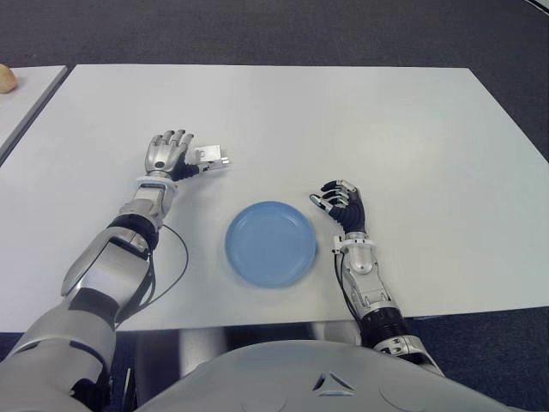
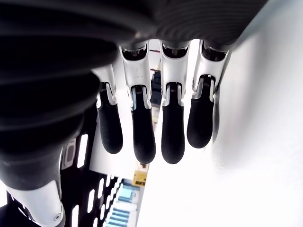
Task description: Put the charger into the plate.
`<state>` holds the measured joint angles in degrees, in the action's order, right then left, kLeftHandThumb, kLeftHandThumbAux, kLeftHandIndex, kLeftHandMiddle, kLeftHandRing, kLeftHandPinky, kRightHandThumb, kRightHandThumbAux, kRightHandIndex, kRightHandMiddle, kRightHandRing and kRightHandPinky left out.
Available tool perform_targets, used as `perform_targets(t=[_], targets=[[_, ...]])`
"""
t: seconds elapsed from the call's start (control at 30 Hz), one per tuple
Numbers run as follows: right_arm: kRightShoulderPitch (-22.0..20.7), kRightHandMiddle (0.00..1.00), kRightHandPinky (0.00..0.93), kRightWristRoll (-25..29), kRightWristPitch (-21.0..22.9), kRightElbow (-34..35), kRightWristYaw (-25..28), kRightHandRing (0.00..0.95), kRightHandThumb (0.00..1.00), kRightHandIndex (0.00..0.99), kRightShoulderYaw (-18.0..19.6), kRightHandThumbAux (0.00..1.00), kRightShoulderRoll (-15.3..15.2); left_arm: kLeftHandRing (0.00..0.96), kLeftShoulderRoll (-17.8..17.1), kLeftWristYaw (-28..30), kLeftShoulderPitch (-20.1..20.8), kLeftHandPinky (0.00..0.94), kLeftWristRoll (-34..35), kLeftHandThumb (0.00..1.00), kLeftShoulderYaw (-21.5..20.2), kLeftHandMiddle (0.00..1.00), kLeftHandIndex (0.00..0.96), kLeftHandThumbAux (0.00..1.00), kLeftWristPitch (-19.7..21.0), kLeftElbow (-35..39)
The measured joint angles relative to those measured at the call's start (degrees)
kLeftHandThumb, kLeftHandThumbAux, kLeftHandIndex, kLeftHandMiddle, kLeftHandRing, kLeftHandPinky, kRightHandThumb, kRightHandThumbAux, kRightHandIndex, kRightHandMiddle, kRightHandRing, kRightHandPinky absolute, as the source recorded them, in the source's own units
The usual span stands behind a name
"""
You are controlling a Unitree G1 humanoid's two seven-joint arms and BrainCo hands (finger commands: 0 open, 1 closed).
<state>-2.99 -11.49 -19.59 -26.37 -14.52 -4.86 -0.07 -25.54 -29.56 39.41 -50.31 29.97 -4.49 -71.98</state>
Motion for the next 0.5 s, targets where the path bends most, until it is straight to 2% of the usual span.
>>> perform_targets(t=[0.5], targets=[[-0.03,0.487,0.516,-0.02,-1.59,-0.67,-0.04,0.508,0.705,0.424,0.36,0.731,-0.10,0.000,1.56,9.04,4.76,0.000,-3.93,0.587,10.39,0.000,0.000,0.147,3.76,-3.24]])
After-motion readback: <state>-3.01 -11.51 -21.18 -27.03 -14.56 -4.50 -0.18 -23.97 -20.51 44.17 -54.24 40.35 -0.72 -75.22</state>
